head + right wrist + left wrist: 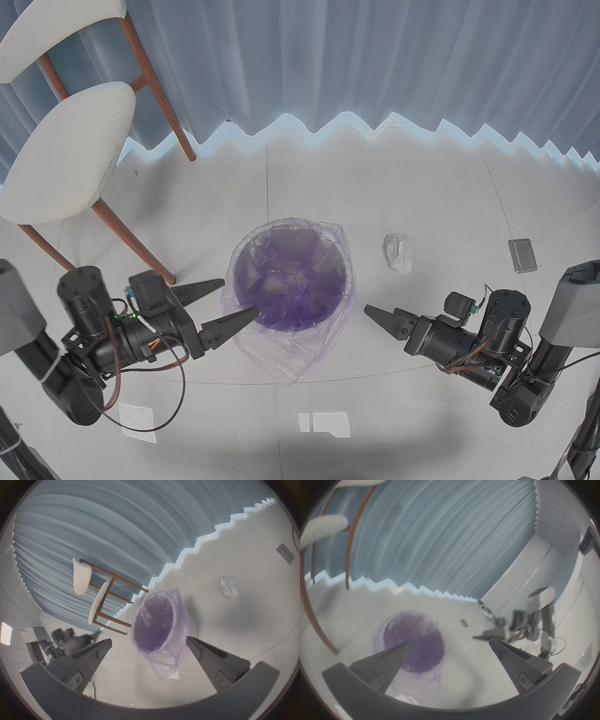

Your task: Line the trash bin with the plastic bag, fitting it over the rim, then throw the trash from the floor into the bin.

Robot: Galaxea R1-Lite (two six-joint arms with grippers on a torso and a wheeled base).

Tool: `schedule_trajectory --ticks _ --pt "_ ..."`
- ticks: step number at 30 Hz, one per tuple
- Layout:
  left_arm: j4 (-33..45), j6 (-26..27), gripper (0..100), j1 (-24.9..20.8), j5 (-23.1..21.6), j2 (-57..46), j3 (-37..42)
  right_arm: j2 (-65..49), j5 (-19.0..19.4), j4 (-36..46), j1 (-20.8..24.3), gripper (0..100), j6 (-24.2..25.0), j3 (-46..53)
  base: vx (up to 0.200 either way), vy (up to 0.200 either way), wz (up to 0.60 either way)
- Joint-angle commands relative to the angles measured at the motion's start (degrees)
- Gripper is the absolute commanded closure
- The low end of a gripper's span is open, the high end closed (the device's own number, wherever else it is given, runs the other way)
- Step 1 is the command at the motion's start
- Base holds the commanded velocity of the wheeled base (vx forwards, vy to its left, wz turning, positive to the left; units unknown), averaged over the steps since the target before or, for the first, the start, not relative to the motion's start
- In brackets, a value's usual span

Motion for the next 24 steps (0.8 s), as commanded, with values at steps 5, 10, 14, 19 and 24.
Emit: schedule_trajectory --ticks 5,10,14,19,24 --pt "-0.1 -2.7 0 -4.3 -1.5 -18.1 -2.1 6.2 0.0 -0.9 -0.6 0 -1.1 -0.3 0.000 0.000 0.00" --pt "-0.1 -8.1 0 -4.4 -1.3 -18.0 -8.5 6.9 0.0 -0.9 -0.6 0 -1.1 -0.4 0.000 0.000 0.00" --pt "-0.2 -16.5 0 -4.2 -1.9 -20.0 -9.1 7.2 -0.1 -1.0 -0.8 0 -1.0 -0.8 0.000 0.000 0.00" --pt "-0.2 -16.2 0 -3.7 -2.3 -20.7 -10.4 6.9 -0.2 -0.9 -1.0 0 -0.6 -1.2 0.000 0.000 0.00" --pt "0.4 -16.8 0 -3.6 -2.8 -24.0 -10.4 7.1 -0.2 -0.9 -1.2 0 0.8 -3.1 0.000 0.000 0.00"
